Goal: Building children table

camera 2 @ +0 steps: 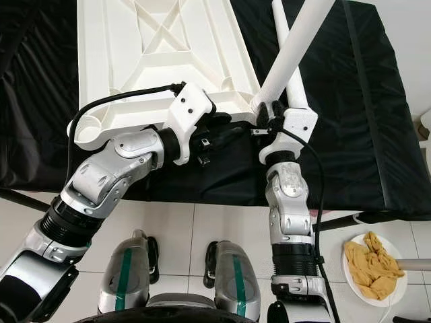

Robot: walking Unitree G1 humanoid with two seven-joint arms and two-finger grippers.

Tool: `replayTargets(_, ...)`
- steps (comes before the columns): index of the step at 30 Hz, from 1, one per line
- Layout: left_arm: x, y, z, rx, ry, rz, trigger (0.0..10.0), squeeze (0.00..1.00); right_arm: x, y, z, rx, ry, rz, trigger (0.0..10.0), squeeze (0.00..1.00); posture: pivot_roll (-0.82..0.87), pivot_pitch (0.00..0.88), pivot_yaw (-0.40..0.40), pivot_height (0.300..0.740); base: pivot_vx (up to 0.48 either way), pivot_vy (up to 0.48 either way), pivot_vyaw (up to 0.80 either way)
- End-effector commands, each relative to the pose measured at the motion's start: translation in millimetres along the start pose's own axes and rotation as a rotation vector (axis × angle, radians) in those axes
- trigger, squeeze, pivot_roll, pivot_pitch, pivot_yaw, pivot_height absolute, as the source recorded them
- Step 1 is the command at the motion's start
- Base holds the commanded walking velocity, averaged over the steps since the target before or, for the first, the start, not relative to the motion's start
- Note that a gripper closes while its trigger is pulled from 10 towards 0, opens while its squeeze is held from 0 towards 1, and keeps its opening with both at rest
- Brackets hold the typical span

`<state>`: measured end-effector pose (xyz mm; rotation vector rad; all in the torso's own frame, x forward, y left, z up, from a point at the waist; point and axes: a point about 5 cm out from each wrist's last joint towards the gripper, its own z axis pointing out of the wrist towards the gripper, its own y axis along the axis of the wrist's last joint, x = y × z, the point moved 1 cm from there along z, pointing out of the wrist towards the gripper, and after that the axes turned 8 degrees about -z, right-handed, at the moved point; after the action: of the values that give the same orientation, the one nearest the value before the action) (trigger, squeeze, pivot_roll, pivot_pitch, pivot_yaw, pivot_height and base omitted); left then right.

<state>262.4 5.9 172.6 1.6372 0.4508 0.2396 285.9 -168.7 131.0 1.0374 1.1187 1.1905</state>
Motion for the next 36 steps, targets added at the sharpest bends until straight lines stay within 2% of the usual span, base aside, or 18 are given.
replayTargets(1, -4.7, 0, -0.8, 0.004, -0.037, -0.003, 10.0, 0.00, -5.8, -1, 2.4, 0.009, -0.026, -0.004, 10.0, 0.00, 0.03, 0.071, -0.061, 0.740, 0.000, 0.000, 0.00)
replayTargets(9, -7.2, -1, -1.2, 0.008, -0.041, -0.012, 10.0, 0.00, -8.0, 1, 11.6, -0.002, -0.029, -0.002, 10.0, 0.00, 0.03, 0.081, -0.058, 0.740, 0.000, 0.000, 0.00)
replayTargets(14, -8.7, -2, -3.0, 0.013, -0.039, -0.018, 10.0, 0.00, -12.9, 3, 24.2, -0.008, -0.027, -0.004, 10.0, 0.00, 0.04, 0.096, -0.055, 0.740, 0.000, 0.000, 0.00)
replayTargets(19, -9.0, -2, -3.2, 0.014, -0.039, -0.020, 10.0, 0.00, -14.5, 3, 26.4, -0.008, -0.028, -0.005, 10.0, 0.00, 0.04, 0.096, -0.054, 0.740, 0.000, 0.000, 0.00)
replayTargets(21, -9.4, -2, -3.4, 0.015, -0.038, -0.024, 10.0, 0.00, -17.5, 4, 30.2, -0.007, -0.034, -0.005, 10.0, 0.00, 0.04, 0.100, -0.054, 0.740, 0.000, 0.000, 0.00)
replayTargets(24, -9.9, -2, -3.8, 0.017, -0.038, -0.029, 10.0, 0.00, -27.9, 8, 45.9, -0.015, -0.052, -0.015, 10.0, 0.00, 0.04, 0.104, -0.050, 0.740, 0.000, 0.000, 0.00)
replayTargets(32, -10.3, -2, -3.8, 0.017, -0.041, -0.031, 10.0, 0.00, -32.2, 9, 57.0, -0.015, -0.047, -0.027, 10.0, 0.00, 0.04, 0.105, -0.049, 0.740, 0.000, 0.000, 0.00)
replayTargets(34, -10.5, -2, -3.4, 0.017, -0.042, -0.032, 10.0, 0.00, -33.7, 7, 66.2, -0.003, -0.035, -0.033, 10.0, 0.00, 0.04, 0.104, -0.049, 0.740, 0.000, 0.000, 0.00)
replayTargets(36, -10.5, -2, -3.4, 0.017, -0.042, -0.032, 10.0, 0.00, -33.7, 7, 66.2, -0.003, -0.035, -0.033, 10.0, 0.00, 0.04, 0.104, -0.049, 0.740, 0.000, 0.000, 0.00)
